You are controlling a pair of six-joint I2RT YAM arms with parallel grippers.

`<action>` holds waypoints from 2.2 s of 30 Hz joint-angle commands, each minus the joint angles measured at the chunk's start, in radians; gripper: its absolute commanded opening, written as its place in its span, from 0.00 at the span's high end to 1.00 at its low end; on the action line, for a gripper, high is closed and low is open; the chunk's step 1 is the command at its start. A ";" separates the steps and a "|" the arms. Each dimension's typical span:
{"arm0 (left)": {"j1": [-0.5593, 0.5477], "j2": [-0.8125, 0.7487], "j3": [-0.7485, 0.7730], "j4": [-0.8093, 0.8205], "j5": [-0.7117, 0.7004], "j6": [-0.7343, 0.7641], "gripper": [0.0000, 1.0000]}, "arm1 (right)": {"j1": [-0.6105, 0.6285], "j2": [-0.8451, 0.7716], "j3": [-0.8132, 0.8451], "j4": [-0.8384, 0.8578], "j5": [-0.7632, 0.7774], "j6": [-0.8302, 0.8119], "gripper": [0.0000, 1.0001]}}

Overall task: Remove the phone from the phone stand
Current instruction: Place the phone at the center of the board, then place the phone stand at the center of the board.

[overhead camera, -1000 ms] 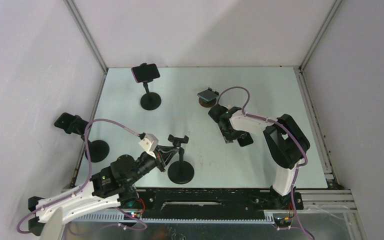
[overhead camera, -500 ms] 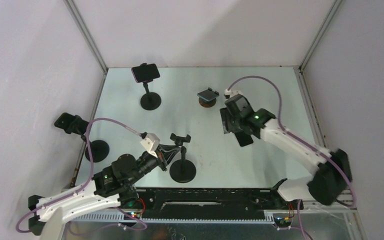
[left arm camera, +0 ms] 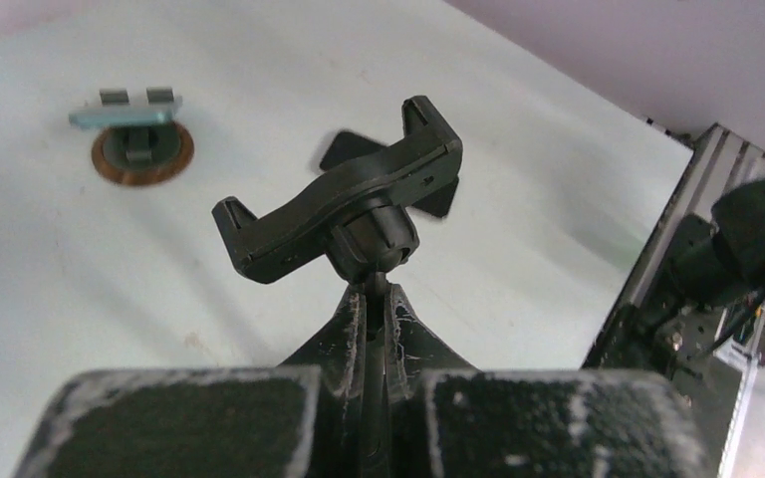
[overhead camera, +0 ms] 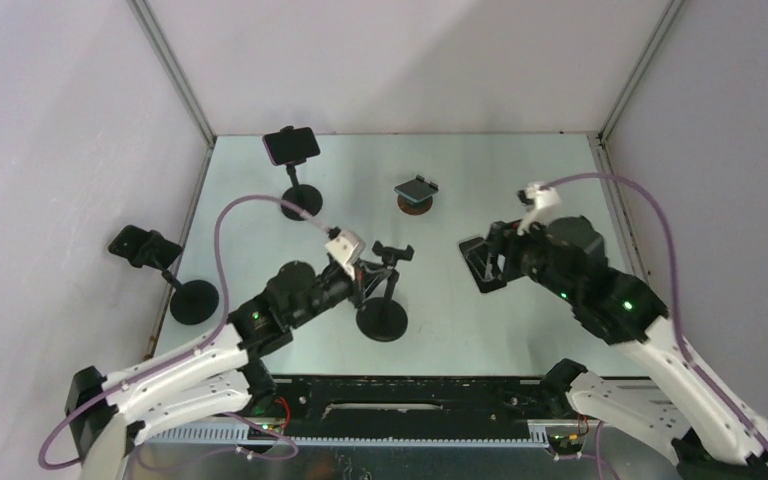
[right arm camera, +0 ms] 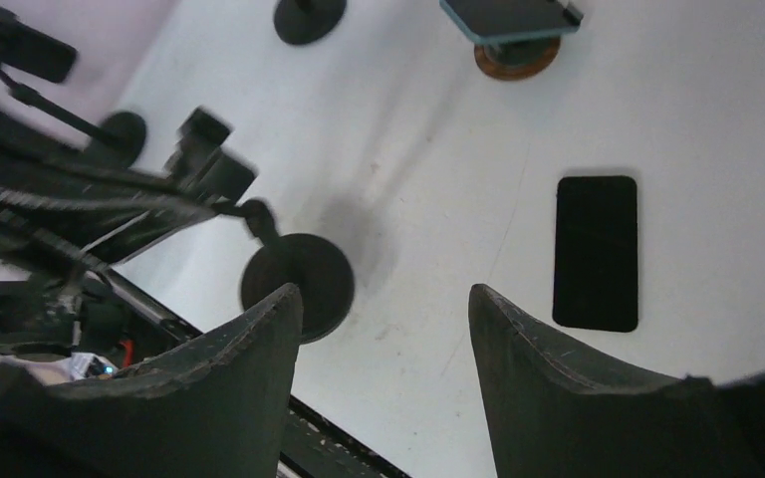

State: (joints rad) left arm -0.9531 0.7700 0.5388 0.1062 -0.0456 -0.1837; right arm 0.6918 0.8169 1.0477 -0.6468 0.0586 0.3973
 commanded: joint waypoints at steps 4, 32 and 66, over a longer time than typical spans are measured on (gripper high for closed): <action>0.084 0.307 0.338 0.245 0.242 0.074 1.00 | 0.007 -0.228 0.003 -0.067 0.072 0.073 0.37; 0.246 1.376 1.185 0.723 0.472 0.092 0.85 | 0.007 -0.547 -0.065 -0.376 0.100 0.229 0.40; 0.246 0.996 0.888 0.526 0.163 0.158 0.07 | 0.004 -0.595 -0.132 -0.403 0.181 0.205 0.39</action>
State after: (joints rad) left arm -0.7067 1.8687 1.4315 0.6865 0.2276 -0.0414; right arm 0.6979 0.2245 0.9195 -1.0683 0.2150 0.6136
